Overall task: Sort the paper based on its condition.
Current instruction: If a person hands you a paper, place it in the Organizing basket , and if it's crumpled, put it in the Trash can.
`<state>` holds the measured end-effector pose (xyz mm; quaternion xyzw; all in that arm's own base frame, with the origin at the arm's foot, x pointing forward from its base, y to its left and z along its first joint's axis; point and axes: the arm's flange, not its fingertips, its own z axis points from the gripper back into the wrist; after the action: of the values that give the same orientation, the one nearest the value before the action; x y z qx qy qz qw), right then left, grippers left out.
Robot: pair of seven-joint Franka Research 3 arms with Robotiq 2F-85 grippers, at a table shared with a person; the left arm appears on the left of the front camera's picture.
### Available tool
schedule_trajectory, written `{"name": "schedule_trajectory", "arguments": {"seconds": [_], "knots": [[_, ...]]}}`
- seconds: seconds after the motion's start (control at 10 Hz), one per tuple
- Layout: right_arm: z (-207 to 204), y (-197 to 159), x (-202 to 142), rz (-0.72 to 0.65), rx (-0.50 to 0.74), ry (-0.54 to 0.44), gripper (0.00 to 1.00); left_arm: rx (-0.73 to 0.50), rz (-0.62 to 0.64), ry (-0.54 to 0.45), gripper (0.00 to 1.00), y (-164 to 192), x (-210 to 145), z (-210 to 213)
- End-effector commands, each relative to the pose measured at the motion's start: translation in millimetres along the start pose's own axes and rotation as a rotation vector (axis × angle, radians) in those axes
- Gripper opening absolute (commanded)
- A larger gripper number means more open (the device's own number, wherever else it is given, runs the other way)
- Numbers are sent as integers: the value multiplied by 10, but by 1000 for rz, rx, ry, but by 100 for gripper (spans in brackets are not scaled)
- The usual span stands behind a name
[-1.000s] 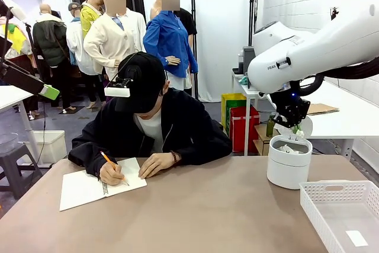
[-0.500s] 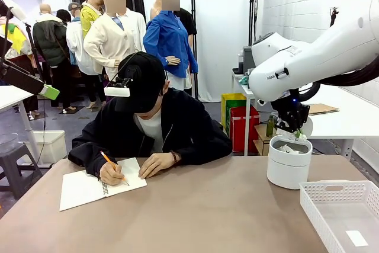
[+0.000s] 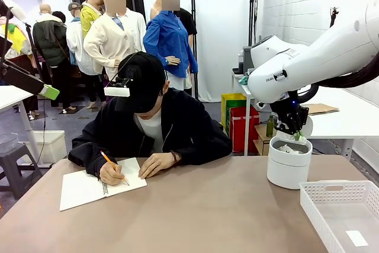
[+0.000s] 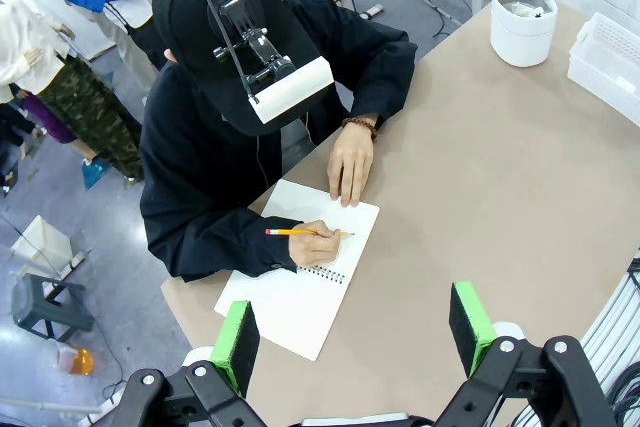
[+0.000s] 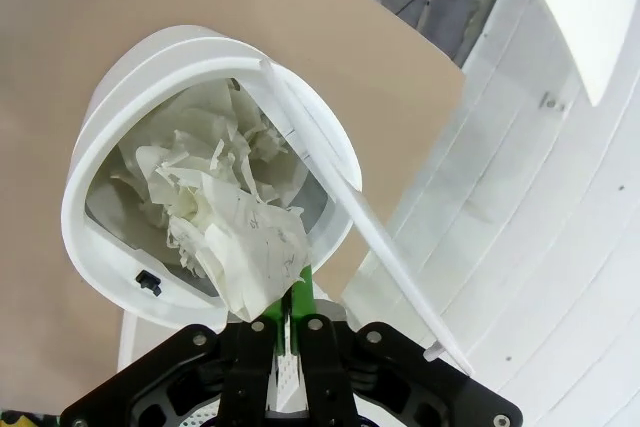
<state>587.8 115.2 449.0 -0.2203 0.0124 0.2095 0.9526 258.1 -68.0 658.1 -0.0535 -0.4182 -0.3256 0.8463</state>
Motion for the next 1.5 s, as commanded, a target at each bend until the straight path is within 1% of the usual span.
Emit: {"name": "schedule_trajectory", "arguments": {"seconds": [0.0, 0.3, 0.4, 0.5, 0.7, 0.8, 1.0, 1.1, 1.4], "knots": [[2, 2, 1, 5, -1, 2, 39, 1, 2, 0, 100, 7, 2, 2], [-3, 30, -13, 34, -7, 1, 97, 1, 2, 0, 100, 7, 2, 2], [-8, 49, -26, 49, -11, 9, 100, 1, 2, 0, 100, 7, 2, 2], [-12, 60, -37, 53, -16, 12, 100, 1, 2, 0, 100, 7, 2, 2], [105, 117, -140, 71, 6, -16, 100, 1, 2, 0, 100, 7, 2, 2], [234, 140, -242, 85, 66, -24, 100, 1, 2, 0, 100, 7, 2, 2], [323, 202, -335, 96, 130, -25, 100, 1, 2, 0, 100, 7, 2, 2], [263, 154, -138, 65, 43, -29, 100, 1, 2, 0, 100, 7, 2, 2], [263, 154, -138, 65, 43, -29, 100, 1, 2, 0, 100, 7, 2, 2]]}}
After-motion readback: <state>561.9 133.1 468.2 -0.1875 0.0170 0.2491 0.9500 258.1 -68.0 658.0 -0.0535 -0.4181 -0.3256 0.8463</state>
